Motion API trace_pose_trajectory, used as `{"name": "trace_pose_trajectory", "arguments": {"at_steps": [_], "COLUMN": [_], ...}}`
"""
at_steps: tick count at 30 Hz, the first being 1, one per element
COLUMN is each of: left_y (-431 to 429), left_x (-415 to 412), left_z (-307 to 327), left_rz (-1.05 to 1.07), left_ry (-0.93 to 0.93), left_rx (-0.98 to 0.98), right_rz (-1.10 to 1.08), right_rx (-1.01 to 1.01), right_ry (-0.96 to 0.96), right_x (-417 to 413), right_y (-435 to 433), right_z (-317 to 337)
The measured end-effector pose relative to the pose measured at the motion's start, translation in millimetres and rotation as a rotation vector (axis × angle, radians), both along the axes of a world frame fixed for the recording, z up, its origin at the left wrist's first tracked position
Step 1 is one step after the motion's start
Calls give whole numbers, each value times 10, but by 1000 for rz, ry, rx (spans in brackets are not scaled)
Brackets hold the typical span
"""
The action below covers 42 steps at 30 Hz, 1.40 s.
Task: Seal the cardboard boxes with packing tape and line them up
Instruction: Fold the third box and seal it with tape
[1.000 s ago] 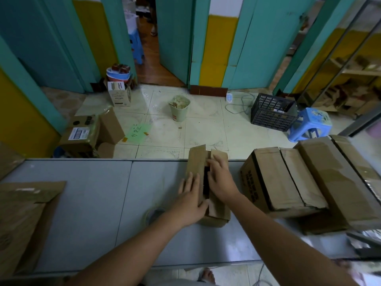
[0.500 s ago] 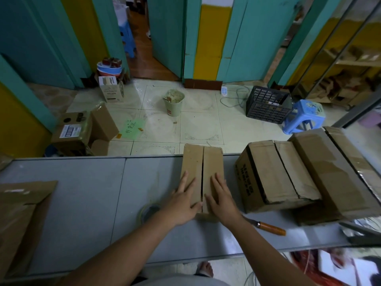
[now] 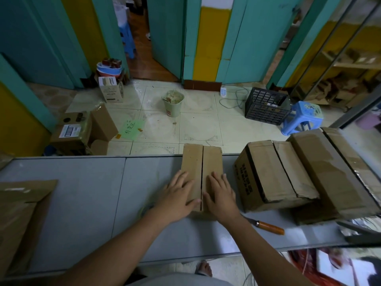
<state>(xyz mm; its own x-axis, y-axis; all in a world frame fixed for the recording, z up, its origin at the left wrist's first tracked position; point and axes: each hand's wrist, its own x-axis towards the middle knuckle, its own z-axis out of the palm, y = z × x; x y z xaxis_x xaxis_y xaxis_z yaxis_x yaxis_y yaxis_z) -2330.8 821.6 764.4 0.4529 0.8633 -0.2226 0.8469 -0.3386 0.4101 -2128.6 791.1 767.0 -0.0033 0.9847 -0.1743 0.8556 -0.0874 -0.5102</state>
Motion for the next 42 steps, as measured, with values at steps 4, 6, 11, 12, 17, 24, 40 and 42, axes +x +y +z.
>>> {"name": "trace_pose_trajectory", "arguments": {"at_steps": [4, 6, 11, 12, 17, 24, 40, 42], "left_y": [-117, -249, -573, -610, -677, -648, -213, -213], "left_x": [-269, -539, -1080, -1119, -1172, -1353, -1142, -1122], "left_z": [49, 16, -195, -226, -313, 6, 903, 897], "left_rz": [45, 88, -2, -32, -68, 38, -121, -136], "left_ry": [-142, -170, 61, 140, 221, -148, -347, -350], "left_rx": [154, 107, -8, -30, 46, 336, 545, 482], "right_rz": [45, 48, 27, 17, -14, 26, 170, 129], "right_rx": [76, 89, 92, 87, 102, 308, 221, 209], "right_ry": [21, 39, 106, 129, 177, 263, 670, 730], "right_x": [-114, -155, -182, -185, -176, -275, -502, -467], "right_y": [-78, -119, -171, -166, -110, -31, 277, 269], "right_z": [113, 147, 194, 203, 240, 482, 1240, 1201]}}
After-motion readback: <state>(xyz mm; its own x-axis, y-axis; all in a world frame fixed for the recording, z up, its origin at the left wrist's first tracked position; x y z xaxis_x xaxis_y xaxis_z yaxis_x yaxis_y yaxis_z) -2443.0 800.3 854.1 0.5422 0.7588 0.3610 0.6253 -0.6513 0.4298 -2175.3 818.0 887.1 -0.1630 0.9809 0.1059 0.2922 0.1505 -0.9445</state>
